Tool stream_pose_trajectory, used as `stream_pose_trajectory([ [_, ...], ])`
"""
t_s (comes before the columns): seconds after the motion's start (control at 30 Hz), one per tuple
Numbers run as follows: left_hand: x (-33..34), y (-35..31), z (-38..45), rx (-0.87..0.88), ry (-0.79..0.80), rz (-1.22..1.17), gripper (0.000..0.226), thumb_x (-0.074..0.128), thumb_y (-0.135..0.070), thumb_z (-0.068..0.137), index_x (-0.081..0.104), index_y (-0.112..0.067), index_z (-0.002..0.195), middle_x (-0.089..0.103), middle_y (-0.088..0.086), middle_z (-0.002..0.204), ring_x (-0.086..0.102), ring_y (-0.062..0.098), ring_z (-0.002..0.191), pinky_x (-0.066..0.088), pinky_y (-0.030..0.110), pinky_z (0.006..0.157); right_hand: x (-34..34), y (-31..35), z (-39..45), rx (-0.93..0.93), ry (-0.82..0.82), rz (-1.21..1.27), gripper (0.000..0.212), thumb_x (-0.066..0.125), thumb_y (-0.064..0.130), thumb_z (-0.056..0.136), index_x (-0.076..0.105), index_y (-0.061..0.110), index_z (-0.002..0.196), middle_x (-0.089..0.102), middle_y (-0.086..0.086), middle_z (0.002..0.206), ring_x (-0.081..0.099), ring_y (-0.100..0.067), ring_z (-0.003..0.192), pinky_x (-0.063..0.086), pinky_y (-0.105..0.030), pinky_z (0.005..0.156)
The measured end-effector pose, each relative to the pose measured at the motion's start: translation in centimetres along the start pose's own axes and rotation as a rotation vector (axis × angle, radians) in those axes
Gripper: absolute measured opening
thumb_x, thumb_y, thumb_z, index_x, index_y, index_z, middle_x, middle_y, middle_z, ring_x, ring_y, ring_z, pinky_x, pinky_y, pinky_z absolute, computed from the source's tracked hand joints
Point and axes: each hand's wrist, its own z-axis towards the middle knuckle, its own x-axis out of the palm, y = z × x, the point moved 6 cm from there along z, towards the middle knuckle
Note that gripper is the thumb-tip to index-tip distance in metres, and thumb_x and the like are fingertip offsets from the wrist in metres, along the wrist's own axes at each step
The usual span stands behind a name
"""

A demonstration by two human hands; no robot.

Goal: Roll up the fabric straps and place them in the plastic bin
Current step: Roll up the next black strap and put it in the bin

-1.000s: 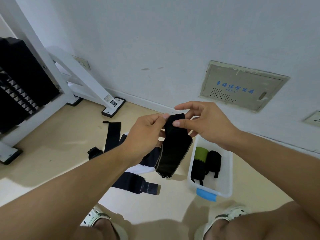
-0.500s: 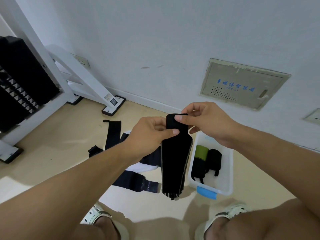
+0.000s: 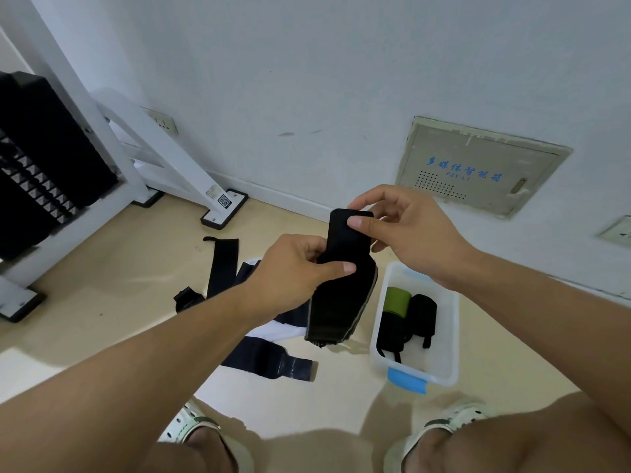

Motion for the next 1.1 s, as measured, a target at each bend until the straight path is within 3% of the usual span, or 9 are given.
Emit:
stream_pose_trajectory([
  [0.2, -0.4, 0.1, 0.1, -0.013, -0.067, -0.026, 0.022, 0.086, -0.015, 0.082, 0.077, -0.011, 0.101, 0.081, 0.003, 0.092, 0.079, 0.018, 0.085, 0.063, 0.025, 0.078, 0.0, -0.2, 0.1, 0.008, -0.011, 0.012, 0.014, 0.075, 0.018, 0.091, 0.076, 0.024, 0.103, 0.072, 0.001, 0.079, 0.062, -0.011, 0.061, 0.052, -0.024, 0.060],
  [0.37, -1.5, 0.9, 0.3, -0.023, -0.149, -0.086, 0.016, 0.081, -0.005, 0.086, 0.079, -0.019, 0.092, 0.080, 0.001, 0.090, 0.077, 0.019, 0.082, 0.059, 0.033, 0.081, 0.3, 0.4, -0.6, -0.016, 0.133, 0.031, 0.012, 0.085, 0.017, 0.079, 0.080, 0.024, 0.087, 0.079, 0.001, 0.092, 0.074, -0.014, 0.089, 0.056, -0.026, 0.089],
  [0.5, -2.1, 0.6, 0.3, 0.018, -0.208, -0.088, 0.016, 0.081, -0.005, 0.085, 0.081, -0.021, 0.090, 0.079, -0.001, 0.090, 0.076, 0.022, 0.086, 0.061, 0.041, 0.088, 1.2, 0.6, -1.4, -0.014, 0.247, 0.025, 0.030, 0.081, 0.044, 0.067, 0.080, 0.022, 0.088, 0.077, 0.008, 0.107, 0.072, -0.008, 0.103, 0.051, -0.025, 0.097],
  [0.6, -2.2, -0.2, 0.0, 0.094, -0.268, -0.012, 0.028, 0.072, 0.005, 0.085, 0.081, -0.022, 0.087, 0.079, -0.003, 0.080, 0.074, 0.017, 0.073, 0.060, 0.034, 0.074, 1.6, 0.0, -1.2, 0.028, 0.260, 0.019, 0.041, 0.072, 0.056, 0.072, 0.078, 0.017, 0.083, 0.077, 0.006, 0.109, 0.069, -0.009, 0.110, 0.049, -0.035, 0.106],
  [0.7, -2.1, -0.7, -0.3, 0.133, -0.298, 0.027, 0.033, 0.066, 0.007, 0.085, 0.080, -0.023, 0.086, 0.078, 0.000, 0.075, 0.073, 0.020, 0.067, 0.061, 0.032, 0.065, 1.9, -0.5, -1.0, 0.011, 0.257, -0.049, 0.030, 0.086, 0.030, 0.076, 0.063, 0.012, 0.083, 0.078, 0.005, 0.106, 0.072, -0.012, 0.104, 0.053, -0.044, 0.102],
  [0.8, -2.2, -0.6, -0.3, 0.119, -0.336, 0.026, 0.026, 0.068, 0.000, 0.085, 0.077, -0.024, 0.086, 0.076, 0.001, 0.076, 0.072, 0.021, 0.065, 0.060, 0.033, 0.062, 1.9, -0.9, -0.6, 0.017, 0.228, -0.104, 0.040, 0.091, 0.024, 0.071, 0.058, 0.018, 0.092, 0.076, 0.007, 0.107, 0.071, -0.008, 0.104, 0.056, -0.044, 0.098],
  [0.93, -2.1, -0.4, -0.2, 0.089, -0.317, -0.014, 0.026, 0.067, 0.002, 0.086, 0.077, -0.021, 0.087, 0.076, 0.003, 0.086, 0.075, 0.034, 0.073, 0.065, 0.051, 0.072, 2.2, -1.1, -0.7, 0.025, 0.258, -0.243, 0.050, 0.090, 0.036, 0.072, 0.066, 0.035, 0.116, 0.072, 0.017, 0.111, 0.067, -0.002, 0.103, 0.055, -0.034, 0.098],
  [1.03, -2.0, 0.0, 0.0, 0.049, -0.261, -0.058, 0.029, 0.065, 0.006, 0.086, 0.078, -0.020, 0.090, 0.077, 0.004, 0.092, 0.076, 0.036, 0.080, 0.063, 0.057, 0.078, 2.1, -0.7, -0.9, -0.001, 0.233, -0.319, 0.042, 0.090, 0.030, 0.074, 0.072, 0.034, 0.112, 0.072, 0.027, 0.093, 0.069, 0.004, 0.084, 0.056, -0.020, 0.086],
  [1.1, -1.9, 0.1, 0.1, 0.028, -0.222, -0.109, 0.029, 0.062, 0.007, 0.088, 0.079, -0.017, 0.092, 0.077, 0.008, 0.095, 0.077, 0.034, 0.086, 0.062, 0.058, 0.085, 1.9, -0.5, -0.8, -0.012, 0.191, -0.337, 0.039, 0.091, 0.026, 0.072, 0.074, 0.032, 0.107, 0.071, 0.026, 0.084, 0.067, 0.007, 0.070, 0.054, -0.014, 0.075],
])
